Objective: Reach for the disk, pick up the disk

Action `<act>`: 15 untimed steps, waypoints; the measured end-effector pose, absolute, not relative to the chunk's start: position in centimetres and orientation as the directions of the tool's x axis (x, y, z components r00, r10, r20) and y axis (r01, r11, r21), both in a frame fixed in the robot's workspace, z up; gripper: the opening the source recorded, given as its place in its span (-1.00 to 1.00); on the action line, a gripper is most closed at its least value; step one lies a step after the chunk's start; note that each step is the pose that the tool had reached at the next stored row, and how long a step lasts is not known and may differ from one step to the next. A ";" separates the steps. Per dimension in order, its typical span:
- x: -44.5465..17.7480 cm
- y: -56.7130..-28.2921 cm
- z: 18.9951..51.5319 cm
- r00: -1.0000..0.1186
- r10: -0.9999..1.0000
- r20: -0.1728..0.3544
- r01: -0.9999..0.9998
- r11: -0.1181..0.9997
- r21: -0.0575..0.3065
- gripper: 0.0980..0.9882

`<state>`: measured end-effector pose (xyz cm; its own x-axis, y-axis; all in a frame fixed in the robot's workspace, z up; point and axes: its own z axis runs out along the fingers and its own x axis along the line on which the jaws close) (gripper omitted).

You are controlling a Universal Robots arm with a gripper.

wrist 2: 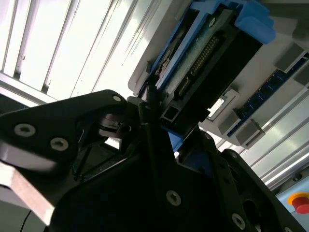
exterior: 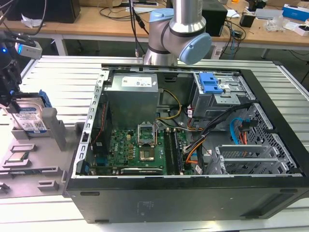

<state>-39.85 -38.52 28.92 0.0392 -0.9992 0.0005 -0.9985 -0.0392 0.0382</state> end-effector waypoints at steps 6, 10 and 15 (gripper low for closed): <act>-39.8 -38.5 28.9 0.039 -0.999 0.001 -0.998 -0.039 0.038 -0.40; -39.8 -38.5 28.9 0.039 -0.999 0.001 -0.998 -0.039 0.038 -0.40; -39.8 -38.5 28.9 0.039 -0.999 0.001 -0.998 -0.039 0.038 -0.40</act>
